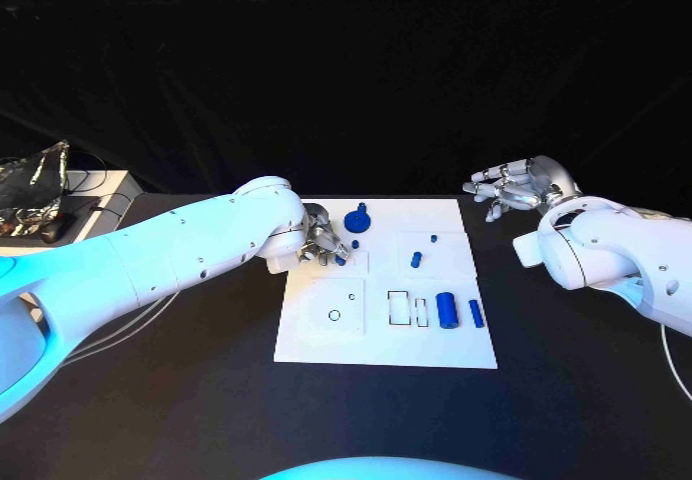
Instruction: Assemble the parts on the task board
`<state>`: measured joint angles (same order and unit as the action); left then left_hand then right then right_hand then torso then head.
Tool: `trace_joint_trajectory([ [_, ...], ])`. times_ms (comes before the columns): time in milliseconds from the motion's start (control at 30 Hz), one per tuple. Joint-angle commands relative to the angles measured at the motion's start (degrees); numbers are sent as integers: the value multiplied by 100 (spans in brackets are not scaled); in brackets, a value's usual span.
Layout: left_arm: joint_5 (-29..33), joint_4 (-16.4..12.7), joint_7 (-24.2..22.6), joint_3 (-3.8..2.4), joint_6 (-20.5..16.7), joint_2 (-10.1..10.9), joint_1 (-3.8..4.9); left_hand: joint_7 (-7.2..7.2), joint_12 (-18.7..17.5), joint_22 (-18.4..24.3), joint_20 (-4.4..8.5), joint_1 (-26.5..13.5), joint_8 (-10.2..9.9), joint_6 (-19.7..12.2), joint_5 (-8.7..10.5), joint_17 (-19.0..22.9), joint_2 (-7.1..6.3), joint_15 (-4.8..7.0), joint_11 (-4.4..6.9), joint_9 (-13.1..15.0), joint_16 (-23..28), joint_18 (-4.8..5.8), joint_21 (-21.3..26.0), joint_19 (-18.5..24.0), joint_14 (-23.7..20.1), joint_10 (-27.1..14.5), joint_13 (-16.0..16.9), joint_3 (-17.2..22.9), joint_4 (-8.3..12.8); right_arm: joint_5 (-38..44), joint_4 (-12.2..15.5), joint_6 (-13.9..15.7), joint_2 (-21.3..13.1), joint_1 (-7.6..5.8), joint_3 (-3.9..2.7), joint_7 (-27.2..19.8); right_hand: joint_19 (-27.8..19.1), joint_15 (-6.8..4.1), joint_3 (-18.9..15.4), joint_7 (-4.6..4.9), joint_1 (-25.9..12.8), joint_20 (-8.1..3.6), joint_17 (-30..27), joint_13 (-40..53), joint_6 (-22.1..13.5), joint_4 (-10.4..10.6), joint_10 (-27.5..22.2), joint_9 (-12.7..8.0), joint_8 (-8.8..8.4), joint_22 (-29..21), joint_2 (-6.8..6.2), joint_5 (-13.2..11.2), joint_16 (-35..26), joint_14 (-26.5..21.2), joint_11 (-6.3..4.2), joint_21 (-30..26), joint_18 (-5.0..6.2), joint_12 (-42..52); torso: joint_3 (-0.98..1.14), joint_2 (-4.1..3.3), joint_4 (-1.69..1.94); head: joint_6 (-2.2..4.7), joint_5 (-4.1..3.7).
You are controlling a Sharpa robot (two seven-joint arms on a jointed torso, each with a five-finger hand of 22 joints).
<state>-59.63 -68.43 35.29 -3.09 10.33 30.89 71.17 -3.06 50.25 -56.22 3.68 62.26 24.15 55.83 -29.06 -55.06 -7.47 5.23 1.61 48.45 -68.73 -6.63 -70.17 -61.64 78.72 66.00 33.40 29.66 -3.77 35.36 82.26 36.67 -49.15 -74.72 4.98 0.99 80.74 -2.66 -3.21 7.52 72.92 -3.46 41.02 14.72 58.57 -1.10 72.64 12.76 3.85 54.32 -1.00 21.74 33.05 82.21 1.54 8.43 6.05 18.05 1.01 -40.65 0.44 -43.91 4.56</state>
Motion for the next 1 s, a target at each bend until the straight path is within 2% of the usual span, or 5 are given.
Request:
trace_joint_trajectory([
  [33,-98,-1,0,10,86,-10,-30,76,-40,-5,-1,61,13,128,-30,-5,2,4,93,104,36,-33,12,-53,25,62,5,918,948,-23,1,-64,3,2,-1,-53,-11,-6,-3,38,20,-11,5,-5,-20,43,52,-4,-19,-5,-34,37,-25,33,7,8,-94,-9,-1,1,-1,-14,-7],
  [367,-105,11,9,10,100,-7,-41,76,-42,-17,0,73,12,127,-32,-14,-2,4,93,110,41,-32,12,-60,28,62,10,915,942,-26,0,-67,5,2,-1,-52,-11,-6,-3,38,20,-11,5,-5,-20,43,52,-4,-19,-5,-34,37,-25,33,7,8,-94,-9,-1,3,7,-13,4],
  [600,-191,18,13,13,89,-30,-43,75,-43,-32,0,83,10,128,-34,-26,-6,5,94,112,39,-31,11,-69,34,64,15,910,937,-26,-2,-72,9,3,-1,-52,-11,-6,-3,38,20,-11,5,-5,-20,43,52,-4,-19,-5,-34,37,-25,33,7,8,-94,-9,2,-5,-2,-14,21],
  [1000,-349,24,65,18,100,-25,-45,81,-43,-74,5,90,9,143,-54,-62,-22,11,100,115,26,-28,-5,-110,60,82,24,914,930,-26,-9,-83,18,6,-1,-51,-11,-6,-3,38,20,-11,5,-5,-20,43,52,-4,-19,-5,-34,37,-25,33,7,8,-94,-9,1,0,7,-51,17],
])
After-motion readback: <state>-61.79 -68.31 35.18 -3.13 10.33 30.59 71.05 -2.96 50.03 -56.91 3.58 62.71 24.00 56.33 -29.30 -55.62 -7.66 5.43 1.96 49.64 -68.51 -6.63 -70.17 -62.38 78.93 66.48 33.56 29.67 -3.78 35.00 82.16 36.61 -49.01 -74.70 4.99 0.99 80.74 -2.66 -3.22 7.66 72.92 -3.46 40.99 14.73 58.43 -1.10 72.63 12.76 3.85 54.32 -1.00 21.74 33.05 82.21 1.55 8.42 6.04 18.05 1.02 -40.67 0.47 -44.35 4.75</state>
